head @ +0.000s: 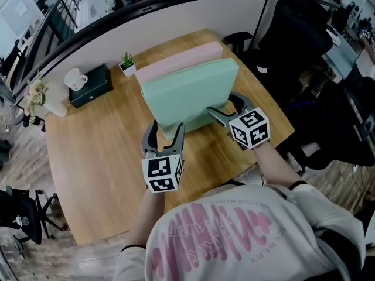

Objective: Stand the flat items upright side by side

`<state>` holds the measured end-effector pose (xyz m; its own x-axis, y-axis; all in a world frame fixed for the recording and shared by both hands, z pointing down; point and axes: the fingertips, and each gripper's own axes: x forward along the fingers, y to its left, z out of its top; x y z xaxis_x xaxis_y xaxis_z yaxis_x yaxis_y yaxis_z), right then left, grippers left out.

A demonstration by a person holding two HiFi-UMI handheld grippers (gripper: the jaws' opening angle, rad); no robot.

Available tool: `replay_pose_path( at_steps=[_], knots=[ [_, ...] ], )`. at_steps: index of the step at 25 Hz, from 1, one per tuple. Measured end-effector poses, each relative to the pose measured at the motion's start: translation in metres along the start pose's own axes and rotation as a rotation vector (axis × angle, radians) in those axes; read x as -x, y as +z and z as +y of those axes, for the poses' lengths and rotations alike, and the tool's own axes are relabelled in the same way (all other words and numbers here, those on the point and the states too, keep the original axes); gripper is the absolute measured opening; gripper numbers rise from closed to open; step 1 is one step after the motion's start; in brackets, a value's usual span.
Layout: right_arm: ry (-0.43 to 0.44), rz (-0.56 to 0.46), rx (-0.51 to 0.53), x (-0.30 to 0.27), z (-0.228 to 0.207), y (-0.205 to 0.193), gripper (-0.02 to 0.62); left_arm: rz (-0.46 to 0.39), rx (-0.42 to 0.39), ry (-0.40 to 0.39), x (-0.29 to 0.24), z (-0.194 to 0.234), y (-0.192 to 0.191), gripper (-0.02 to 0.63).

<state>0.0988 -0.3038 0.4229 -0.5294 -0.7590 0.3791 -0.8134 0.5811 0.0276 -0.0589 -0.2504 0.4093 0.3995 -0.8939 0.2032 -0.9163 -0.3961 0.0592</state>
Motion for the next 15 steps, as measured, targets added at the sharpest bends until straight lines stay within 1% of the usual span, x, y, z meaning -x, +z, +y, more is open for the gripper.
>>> replay_pose_path(
  at_steps=[8,15],
  knots=[
    [0.024,0.004,0.008,-0.008,-0.004,0.002,0.344,0.006,0.026,0.007,-0.003,0.003,0.001,0.312],
    [0.041,0.011,0.029,-0.011,-0.01,0.004,0.345,0.005,0.002,0.014,-0.004,-0.001,0.0,0.302]
  ],
)
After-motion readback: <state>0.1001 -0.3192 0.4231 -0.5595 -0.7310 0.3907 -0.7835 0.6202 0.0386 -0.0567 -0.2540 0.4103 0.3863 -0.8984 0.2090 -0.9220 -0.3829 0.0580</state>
